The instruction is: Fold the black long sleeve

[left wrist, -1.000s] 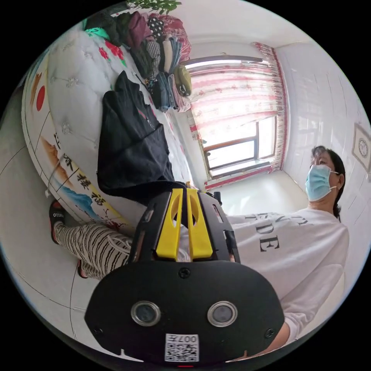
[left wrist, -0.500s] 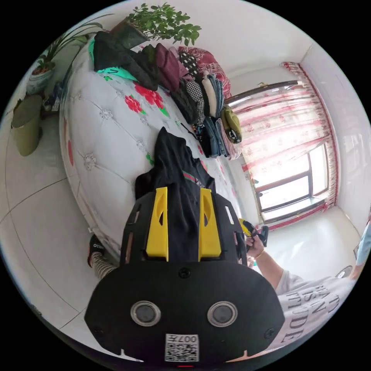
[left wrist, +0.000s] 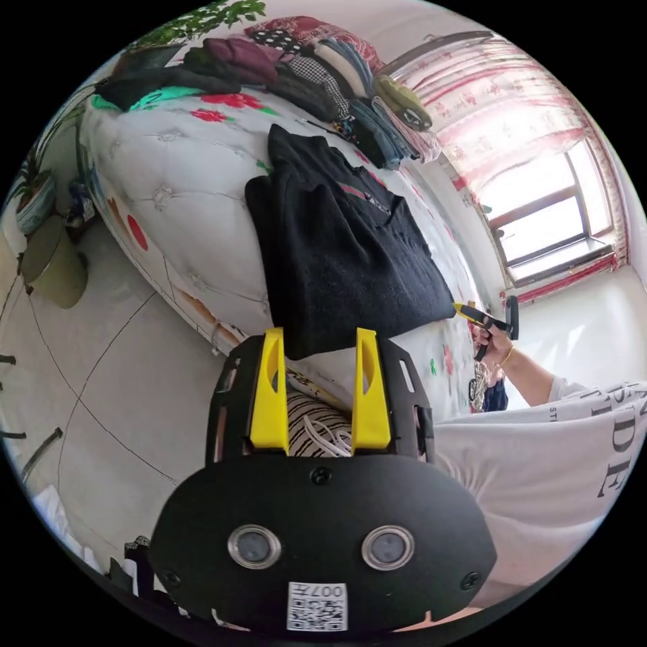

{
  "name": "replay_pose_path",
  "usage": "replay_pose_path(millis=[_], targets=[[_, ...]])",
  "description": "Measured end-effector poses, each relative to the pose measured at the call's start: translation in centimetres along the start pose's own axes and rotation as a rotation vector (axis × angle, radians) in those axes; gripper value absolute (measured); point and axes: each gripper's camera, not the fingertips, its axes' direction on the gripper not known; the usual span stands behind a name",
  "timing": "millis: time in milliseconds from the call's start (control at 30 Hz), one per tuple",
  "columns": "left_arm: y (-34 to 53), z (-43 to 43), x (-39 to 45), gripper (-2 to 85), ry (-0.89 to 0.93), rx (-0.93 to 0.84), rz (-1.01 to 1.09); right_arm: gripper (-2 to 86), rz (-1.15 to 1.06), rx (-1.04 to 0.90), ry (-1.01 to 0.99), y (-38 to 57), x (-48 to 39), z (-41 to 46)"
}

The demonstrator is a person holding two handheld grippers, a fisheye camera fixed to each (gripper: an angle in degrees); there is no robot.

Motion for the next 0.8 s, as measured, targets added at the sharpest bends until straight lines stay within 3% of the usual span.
replay_pose_path(millis=[133, 200, 367, 633, 800], targets=[[-1.5, -0.1, -0.2, 11.5, -0.004, -0.074, -0.029, 3.3, -0.047, -0.035, -0.035, 0.3, -0.5, 1.0], [-1.3, -1.1, 0.0, 6.9, 0.023, -0.054, -0.009, 1.6, -0.005, -0.036, -0.046, 0.6, -0.6, 0.9], [-0.2, -4.5, 0.9, 5.4, 0.087, 0.009, 0.027, 0.3, 0.005, 0.039, -0.152, 3.4, -0.7, -1.7], [3.4, -11.3, 2.6, 5.1, 0.401, -0.060, -0.017, 0.0, 0.067, 0.062, -0.351, 14.4, -1.4, -7.4], [0.6, -15.0, 2.8, 4.7, 0.513, -0.049, -0.086, -0.1, 0.153, 0.207, -0.608, 16.5, -1.3, -13.4]])
